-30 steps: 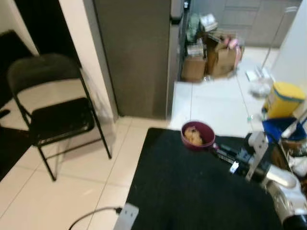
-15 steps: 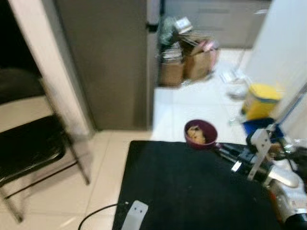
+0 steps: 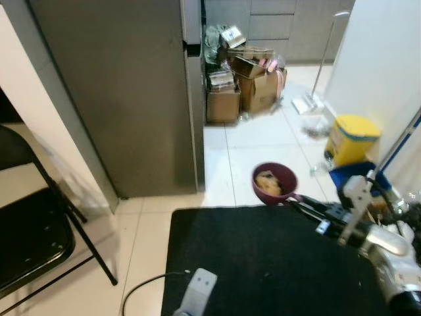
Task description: Restocking fridge
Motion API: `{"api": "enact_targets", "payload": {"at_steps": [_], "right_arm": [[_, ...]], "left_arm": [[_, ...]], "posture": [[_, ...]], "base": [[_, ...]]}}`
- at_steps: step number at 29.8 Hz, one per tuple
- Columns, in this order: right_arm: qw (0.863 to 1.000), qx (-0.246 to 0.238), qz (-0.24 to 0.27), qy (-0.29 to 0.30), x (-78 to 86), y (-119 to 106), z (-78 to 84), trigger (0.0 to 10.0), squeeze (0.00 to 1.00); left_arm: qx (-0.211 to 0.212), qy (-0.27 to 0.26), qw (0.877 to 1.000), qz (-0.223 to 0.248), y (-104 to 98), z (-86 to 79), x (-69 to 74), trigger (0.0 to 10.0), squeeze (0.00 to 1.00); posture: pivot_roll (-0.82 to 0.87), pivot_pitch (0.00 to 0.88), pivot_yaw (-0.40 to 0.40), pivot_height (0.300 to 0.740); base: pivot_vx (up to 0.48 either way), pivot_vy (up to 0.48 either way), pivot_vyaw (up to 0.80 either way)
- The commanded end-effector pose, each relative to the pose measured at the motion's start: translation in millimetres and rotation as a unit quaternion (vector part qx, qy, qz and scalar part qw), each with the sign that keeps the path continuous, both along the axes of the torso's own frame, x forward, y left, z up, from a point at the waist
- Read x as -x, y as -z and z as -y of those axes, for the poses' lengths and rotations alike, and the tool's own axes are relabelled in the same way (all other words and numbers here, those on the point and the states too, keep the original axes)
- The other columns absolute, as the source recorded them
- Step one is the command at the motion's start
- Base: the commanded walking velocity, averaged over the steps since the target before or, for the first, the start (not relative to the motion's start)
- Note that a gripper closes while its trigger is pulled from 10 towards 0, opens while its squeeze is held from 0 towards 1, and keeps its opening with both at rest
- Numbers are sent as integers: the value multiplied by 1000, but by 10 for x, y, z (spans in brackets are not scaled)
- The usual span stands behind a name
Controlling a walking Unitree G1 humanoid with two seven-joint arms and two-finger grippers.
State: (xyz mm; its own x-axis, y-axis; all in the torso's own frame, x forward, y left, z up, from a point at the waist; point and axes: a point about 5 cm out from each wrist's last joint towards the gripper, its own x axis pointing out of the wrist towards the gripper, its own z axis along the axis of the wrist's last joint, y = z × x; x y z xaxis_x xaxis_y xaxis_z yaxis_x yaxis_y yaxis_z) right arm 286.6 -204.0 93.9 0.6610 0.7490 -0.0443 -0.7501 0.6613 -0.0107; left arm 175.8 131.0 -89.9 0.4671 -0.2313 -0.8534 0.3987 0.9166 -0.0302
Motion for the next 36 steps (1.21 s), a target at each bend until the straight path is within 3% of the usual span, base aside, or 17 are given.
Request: {"api": "enact_targets", "payload": {"at_steps": [1,22,29,36], "right_arm": [[1000,3,16,6,0,-55,64,10000,0],[998,10,-12,-64,168,114,-162,10000,0],[996,9,-21,-91,205,139,-249,10000,0],[995,9,-24,-100,228,149,-281,10000,0]], "left_arm": [[9,1,1000,2,6,-21,25,10000,0],[11,7,1000,4,0,-148,33,10000,0],[11,6,1000,7,-23,-367,35,10000,0],[17,11,1000,10,-23,-405,70,10000,0]], "posture": [[30,0,4,740],[16,0,20,740],[12,0,20,740],[8,0,23,740]], "base": [[409,0,0],[407,0,0],[406,0,0],[403,0,0]]}}
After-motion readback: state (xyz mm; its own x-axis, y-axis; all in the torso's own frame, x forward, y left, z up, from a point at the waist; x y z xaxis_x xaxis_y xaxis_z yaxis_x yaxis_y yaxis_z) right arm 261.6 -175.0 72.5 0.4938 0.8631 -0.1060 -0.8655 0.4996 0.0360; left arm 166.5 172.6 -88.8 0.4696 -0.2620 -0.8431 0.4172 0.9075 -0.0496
